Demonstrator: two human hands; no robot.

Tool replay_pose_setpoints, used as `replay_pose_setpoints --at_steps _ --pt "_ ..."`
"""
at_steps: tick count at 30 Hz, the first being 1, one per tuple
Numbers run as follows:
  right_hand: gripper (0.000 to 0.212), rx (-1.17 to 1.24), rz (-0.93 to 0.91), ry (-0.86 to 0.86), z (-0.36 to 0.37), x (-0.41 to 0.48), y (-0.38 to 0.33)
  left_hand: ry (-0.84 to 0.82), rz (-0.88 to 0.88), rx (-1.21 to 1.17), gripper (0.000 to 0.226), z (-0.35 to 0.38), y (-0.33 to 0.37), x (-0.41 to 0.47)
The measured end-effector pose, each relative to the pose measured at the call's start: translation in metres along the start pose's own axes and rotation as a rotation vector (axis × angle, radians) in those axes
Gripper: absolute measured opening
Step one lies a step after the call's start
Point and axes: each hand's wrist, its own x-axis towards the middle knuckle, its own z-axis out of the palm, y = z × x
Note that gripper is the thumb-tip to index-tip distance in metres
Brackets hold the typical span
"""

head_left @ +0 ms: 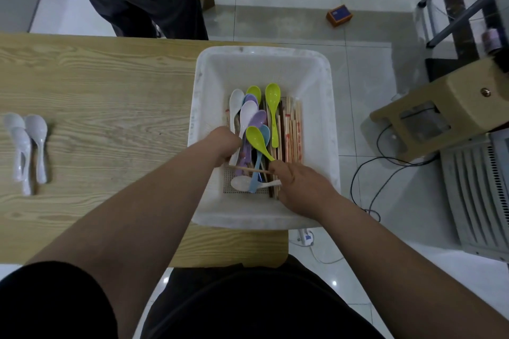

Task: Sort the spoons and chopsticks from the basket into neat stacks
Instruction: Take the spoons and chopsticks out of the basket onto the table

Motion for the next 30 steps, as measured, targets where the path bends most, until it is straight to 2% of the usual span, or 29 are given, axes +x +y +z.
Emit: replay_pose_setpoints --at_steps 4,7,9,12,15,17,20,24,28,30 --pt "0.038 -0.075 -0.039 -0.013 0.008 0.001 0.007 -0.008 0.053 0.061 0.011 -0.008 0.002 -0.025" --pt "0.044 -0.078 -0.093 0.032 0.007 0.001 0.009 0.064 0.115 0.089 0.011 -0.016 -0.002 -0.043" --pt "0.04 -0.083 -0.143 0.103 0.007 0.002 0.008 0.129 0.169 0.091 0.018 -0.021 -0.006 -0.054" --pt "0.031 -0.075 -0.193 0.205 0.01 0.003 0.006 0.203 0.24 0.026 0.024 -0.025 -0.011 -0.077" --pt "0.019 -0.012 -0.171 0.227 0.005 0.0 0.008 0.219 0.277 -0.1 0.024 -0.029 -0.019 -0.095" --pt "0.012 0.133 -0.075 0.161 -0.006 -0.007 0.005 0.224 0.235 -0.202 0.029 -0.03 -0.025 -0.104" --pt "0.008 0.523 0.156 -0.007 -0.03 -0.018 -0.003 0.217 0.127 -0.345 0.034 -0.029 -0.035 -0.113" --pt "0.01 0.91 0.375 0.031 -0.045 -0.023 -0.012 0.198 0.08 -0.541 0.033 -0.025 -0.047 -0.127" --pt "0.015 1.49 0.483 0.096 -0.049 -0.023 -0.028 0.237 0.074 -0.701 0.03 -0.02 -0.054 -0.134" --pt "0.018 1.652 0.53 0.152 -0.048 -0.021 -0.041 0.213 0.067 -0.729 0.028 -0.014 -0.053 -0.138"
